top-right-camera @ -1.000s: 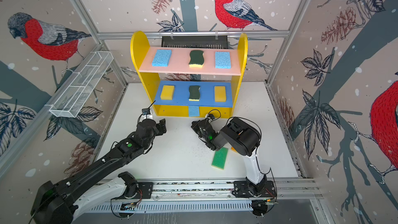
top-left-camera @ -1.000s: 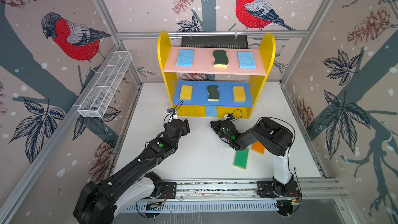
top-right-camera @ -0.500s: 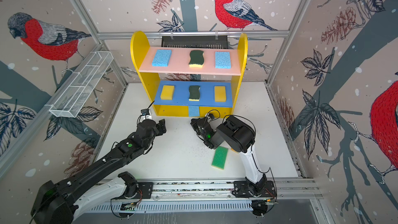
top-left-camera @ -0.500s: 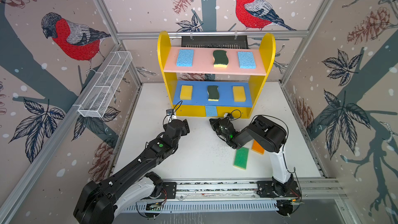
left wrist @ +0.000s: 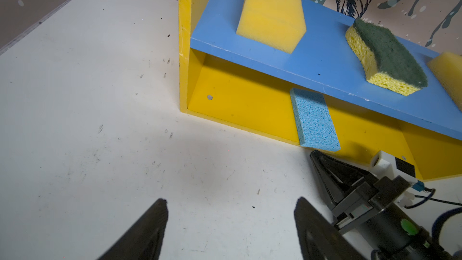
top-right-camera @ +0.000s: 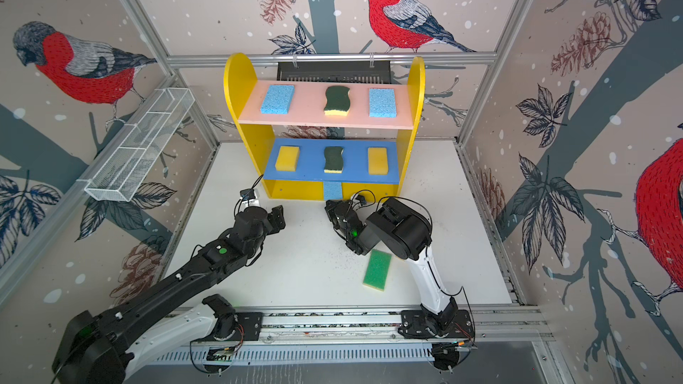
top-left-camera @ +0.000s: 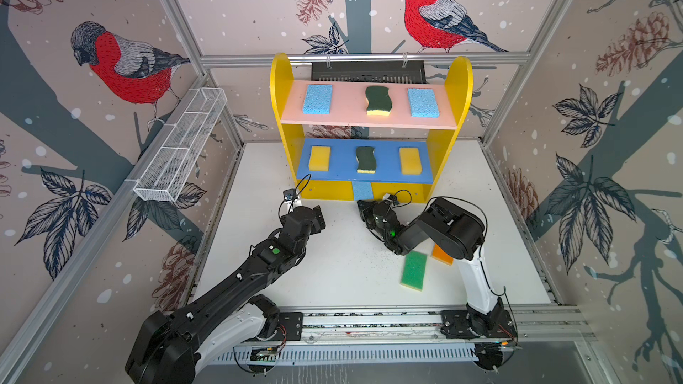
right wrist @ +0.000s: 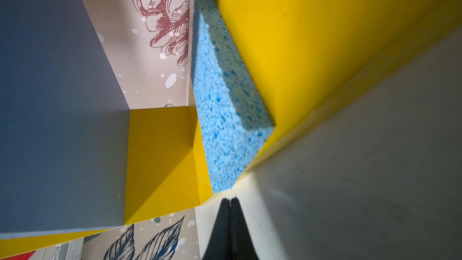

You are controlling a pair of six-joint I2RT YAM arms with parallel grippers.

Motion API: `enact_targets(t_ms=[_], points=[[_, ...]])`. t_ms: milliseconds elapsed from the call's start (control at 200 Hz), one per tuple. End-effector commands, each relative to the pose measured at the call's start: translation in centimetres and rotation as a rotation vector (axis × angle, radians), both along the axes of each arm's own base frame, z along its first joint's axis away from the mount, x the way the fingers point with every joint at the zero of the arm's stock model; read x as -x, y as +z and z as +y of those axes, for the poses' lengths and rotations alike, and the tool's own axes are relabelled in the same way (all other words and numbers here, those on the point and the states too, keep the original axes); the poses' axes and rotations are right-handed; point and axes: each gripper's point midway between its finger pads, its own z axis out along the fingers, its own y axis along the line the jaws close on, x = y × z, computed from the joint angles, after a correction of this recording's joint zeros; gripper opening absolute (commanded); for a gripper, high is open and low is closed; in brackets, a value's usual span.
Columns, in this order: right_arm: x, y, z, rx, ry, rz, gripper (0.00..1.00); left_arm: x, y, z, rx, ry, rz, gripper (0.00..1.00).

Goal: Arrange cleaning sponges on a shelf
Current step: Move the cleaning sponge to the shelf.

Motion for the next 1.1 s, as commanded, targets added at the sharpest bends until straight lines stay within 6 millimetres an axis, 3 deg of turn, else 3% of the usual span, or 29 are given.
enact_targets(t_ms=[0, 395, 835, 1096], points=[[0.7, -3.2, -0.9, 0.093, -0.022, 0.092, 0.0, -0.1, 0.4, 0.0, 0.025, 0.009, -0.014, 0.8], [0.9, -4.8, 0.3, 0.073, -0.014, 0.128, 0.0, 0.6, -0.4, 0.5, 0.028, 0.024, 0.015, 0.8], [0.9, -5.2, -0.5, 0.075, -0.048, 0.152, 0.0, 0.6, -0.7, 0.4, 0.036, 0.029, 0.023, 0.8], [1.4, -4.3, -2.5, 0.119, -0.137, 0.16, 0.0, 0.8, -0.4, 0.7, 0.039, 0.038, 0.017, 0.8]])
